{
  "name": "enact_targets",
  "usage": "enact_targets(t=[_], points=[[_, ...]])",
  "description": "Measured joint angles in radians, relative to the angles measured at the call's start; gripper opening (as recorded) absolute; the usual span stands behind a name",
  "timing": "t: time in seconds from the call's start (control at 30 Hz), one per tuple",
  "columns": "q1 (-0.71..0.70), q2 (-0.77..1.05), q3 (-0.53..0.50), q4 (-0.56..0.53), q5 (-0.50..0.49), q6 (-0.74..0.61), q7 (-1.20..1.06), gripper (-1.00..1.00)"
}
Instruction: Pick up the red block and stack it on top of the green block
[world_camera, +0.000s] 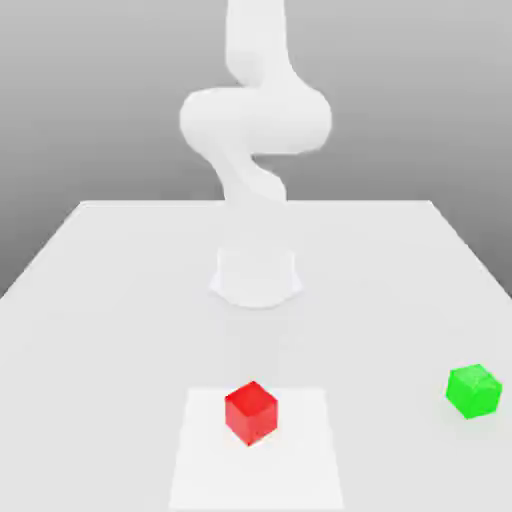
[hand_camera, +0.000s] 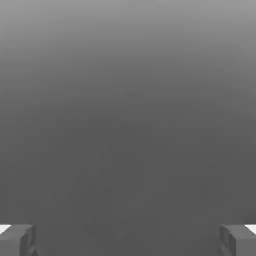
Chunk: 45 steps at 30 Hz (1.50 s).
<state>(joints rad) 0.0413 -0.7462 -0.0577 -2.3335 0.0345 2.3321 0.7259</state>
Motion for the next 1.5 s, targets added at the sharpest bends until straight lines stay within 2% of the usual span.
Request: enact_targets(t=[0.37, 0.73, 0.97, 1.17, 1.5], points=[[0.168, 0.272, -0.186, -0.147, 0.14, 0.138, -0.319, 0.0], [0.267, 0.54, -0.248, -0.292, 0.212, 0.277, -0.583, 0.0], [0.277, 0.67, -0.246, -0.389, 0.148, 0.377, -0.671, 0.0], [0.251, 0.733, -0.256, -0.462, -0.025, 0.456, -0.653, 0.0], [0.233, 0.798, -0.231, -0.432, -0.015, 0.504, -0.675, 0.0]])
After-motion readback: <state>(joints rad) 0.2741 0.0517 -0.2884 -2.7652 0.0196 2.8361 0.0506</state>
